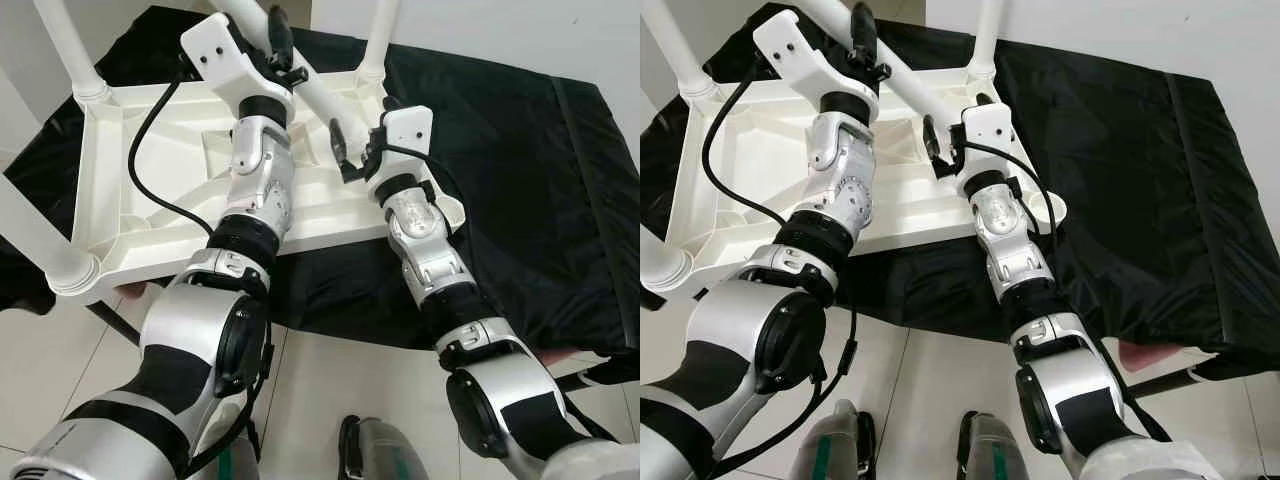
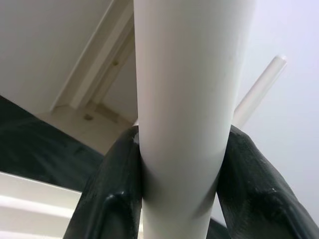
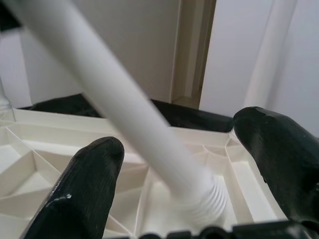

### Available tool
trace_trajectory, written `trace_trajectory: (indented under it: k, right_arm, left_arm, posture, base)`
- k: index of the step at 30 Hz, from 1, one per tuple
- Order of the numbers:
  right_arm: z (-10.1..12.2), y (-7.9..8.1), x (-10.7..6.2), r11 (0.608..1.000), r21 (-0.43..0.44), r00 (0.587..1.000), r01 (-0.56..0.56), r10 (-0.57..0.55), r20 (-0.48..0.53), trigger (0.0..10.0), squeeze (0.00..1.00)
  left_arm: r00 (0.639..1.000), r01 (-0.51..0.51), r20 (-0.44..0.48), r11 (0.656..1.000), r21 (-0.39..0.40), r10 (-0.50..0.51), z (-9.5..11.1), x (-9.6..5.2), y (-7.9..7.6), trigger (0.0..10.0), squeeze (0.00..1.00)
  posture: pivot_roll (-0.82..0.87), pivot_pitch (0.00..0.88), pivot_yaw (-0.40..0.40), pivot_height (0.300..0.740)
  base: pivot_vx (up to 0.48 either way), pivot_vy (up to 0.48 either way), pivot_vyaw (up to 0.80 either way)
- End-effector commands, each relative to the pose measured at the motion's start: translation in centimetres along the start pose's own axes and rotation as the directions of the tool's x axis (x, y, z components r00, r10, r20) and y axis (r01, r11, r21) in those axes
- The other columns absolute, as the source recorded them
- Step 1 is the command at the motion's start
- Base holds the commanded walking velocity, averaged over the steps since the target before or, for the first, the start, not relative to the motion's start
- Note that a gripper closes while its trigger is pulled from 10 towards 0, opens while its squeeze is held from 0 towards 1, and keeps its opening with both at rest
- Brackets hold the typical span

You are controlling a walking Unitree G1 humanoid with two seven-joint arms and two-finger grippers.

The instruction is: Building children table

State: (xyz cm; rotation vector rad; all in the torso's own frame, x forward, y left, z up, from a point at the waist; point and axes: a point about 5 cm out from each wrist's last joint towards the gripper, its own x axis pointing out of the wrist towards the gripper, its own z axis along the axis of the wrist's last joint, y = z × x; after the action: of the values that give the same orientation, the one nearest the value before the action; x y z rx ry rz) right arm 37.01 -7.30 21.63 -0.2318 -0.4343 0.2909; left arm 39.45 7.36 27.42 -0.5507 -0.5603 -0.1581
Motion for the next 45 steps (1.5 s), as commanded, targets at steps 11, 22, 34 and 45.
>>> trace_trajectory:
  k: [11,22,34,45]
  right_arm:
    - [0.1,-0.2,0.1,0.999,0.001,0.999,-0.045,0.045,0.015,10.0,0.0]
    - [0.5,-0.1,0.4,0.997,-0.017,0.996,-0.077,0.078,0.033,10.0,0.0]
    - [1.5,-1.8,0.2,0.996,-0.059,0.992,0.066,-0.06,0.108,10.0,0.0]
    - [3.4,-3.4,0.6,0.979,-0.05,0.962,0.199,-0.186,0.2,10.0,0.0]
  left_arm:
    - [0.91,0.347,0.221,0.936,0.055,-0.35,13.0,3.1,-9.7,10.0,0.0]
    - [0.868,0.428,0.253,0.902,0.058,-0.428,13.4,3.6,-11.4,10.0,0.0]
    - [0.92,0.37,0.089,0.92,0.127,-0.383,10.9,3.0,-10.2,10.0,0.0]
    - [0.921,0.383,0.018,0.913,0.14,-0.389,9.1,2.8,-10.4,10.0,0.0]
  posture:
    - [0.0,0.064,-0.037,0.74]
    - [0.0,0.062,-0.032,0.74]
    - [0.0,0.067,-0.025,0.74]
    - [0.0,0.07,-0.02,0.74]
  base:
    - [0.0,0.0,0.0]
    - [0.0,0.0,0.0]
    - [0.0,0.0,0.0]
    - [0.0,0.0,0.0]
